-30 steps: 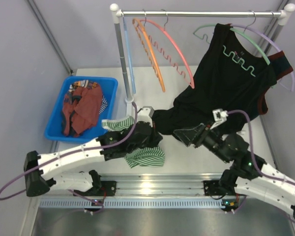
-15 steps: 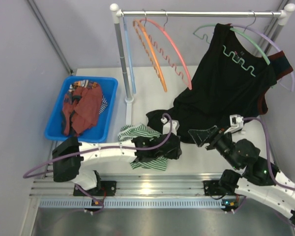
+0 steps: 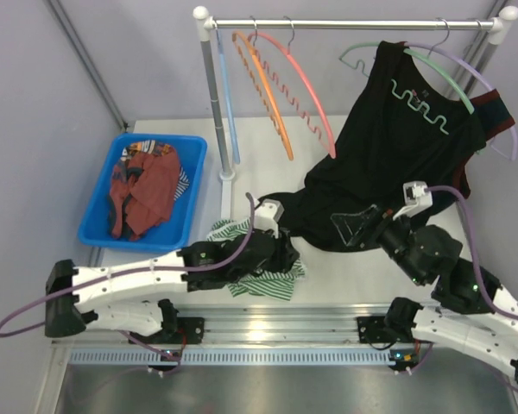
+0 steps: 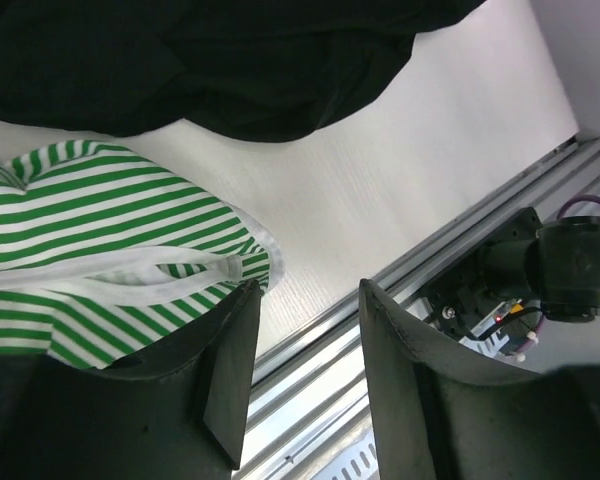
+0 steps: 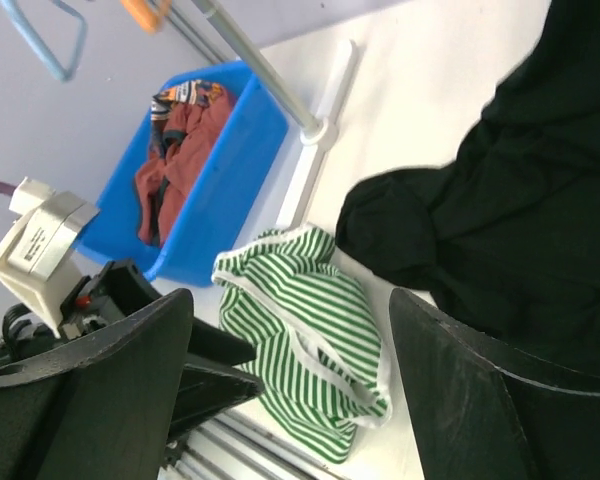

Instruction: Place the tank top on the hanger

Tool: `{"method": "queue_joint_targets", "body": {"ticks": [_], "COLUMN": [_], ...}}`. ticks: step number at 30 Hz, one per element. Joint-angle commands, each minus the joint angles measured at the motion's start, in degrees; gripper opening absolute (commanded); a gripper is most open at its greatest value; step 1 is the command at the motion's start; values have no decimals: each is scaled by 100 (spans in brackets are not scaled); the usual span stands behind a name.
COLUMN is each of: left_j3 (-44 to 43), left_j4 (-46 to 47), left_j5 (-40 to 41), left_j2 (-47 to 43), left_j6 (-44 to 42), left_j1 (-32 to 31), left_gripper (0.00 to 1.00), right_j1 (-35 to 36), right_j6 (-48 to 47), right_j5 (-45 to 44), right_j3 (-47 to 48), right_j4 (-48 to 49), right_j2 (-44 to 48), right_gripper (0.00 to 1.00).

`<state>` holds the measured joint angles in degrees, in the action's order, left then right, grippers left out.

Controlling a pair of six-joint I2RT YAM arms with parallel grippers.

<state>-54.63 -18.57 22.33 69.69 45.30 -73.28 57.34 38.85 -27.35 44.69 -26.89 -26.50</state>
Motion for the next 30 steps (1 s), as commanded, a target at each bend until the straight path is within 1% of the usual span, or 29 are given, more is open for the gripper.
{"method": "queue_joint_targets", "body": {"ticks": [1,4,5,6,7,8,9,10,11,12,13,14,15,16,17,18,19,20,24,25,30], "left_j3": [137,216,181,120,-29,-126,-214,-380,-451,-530,-705,-776,-934,-987,-1032,-1075,-1119,-1137,-1216,-1225,-1199], "left_j4": [-392,-402,-559,-682,-805,-1067,-1174,-1245,-1385,-1456,-1535,-1614,-1789,-1843,-1887,-2001,-2036,-2072,-2239,-2291,-2397], "left_j5": [246,-25,-53,-70,-88,-79,-71,-44,52,96,149,271,342,386,456,500,544,606,729,755,931], "left_j2": [-717,-1175,-1238,-1300,-1291,-1300,-1291,-1317,-1353,-1431,-1449,-1484,-1546,-1590,-1625,-1712,-1757,-1844,-2055,-2082,-2319], "left_j6": [-285,-504,-522,-513,-522,-548,-548,-566,-575,-592,-645,-654,-671,-706,-724,-742,-750,-768,-786,-786,-760], "left_j1": [-11,-11,-11,-11,-11,-3,-11,-3,-11,-11,-11,-11,-11,-11,-11,-11,-11,-11,-11,-3,-11], "left_gripper": [49,49,49,49,49,48,47,47,55,55,54,54,54,54,54,54,54,55,55,55,55], "right_j1": [58,58,58,58,40,5,-73,-396,-660,-1368,-1714,-1970,-2233,-2288,-2324,-2368,-2420,-2438,-2447,-2456,-2456], "right_j6": [-833,-1255,-1675,-1923,-2517,-2836,-3100,-3494,-3568,-3543,-3455,-3454,-3489,-3603,-3673,-3718,-3753,-3779,-3850,-3841,-3850], "right_j5": [-253,-568,-735,-806,-876,-1007,-991,-852,-198,305,1284,1633,1802,2013,2128,2268,2557,2664,2700,2874,2894], "right_j3": [1100,2006,2235,2725,3008,3298,3858,4159,4467,5096,5355,5592,6091,6383,6690,7259,7508,7876,8371,8442,8600], "right_j4": [-105,-325,-351,-378,-404,-430,-465,-483,-614,-667,-703,-703,-738,-825,-1052,-1150,-1230,-1309,-1441,-1476,-1555], "right_j2": [-390,-978,-1180,-1617,-1874,-2155,-2680,-2920,-3166,-3612,-3799,-3966,-4351,-4555,-5018,-5223,-5399,-5688,-6216,-6296,-6683], "right_gripper": [80,80,80,81,82,82,82,82,82,79,79,79,79,79,79,79,79,79,79,79,78]}}
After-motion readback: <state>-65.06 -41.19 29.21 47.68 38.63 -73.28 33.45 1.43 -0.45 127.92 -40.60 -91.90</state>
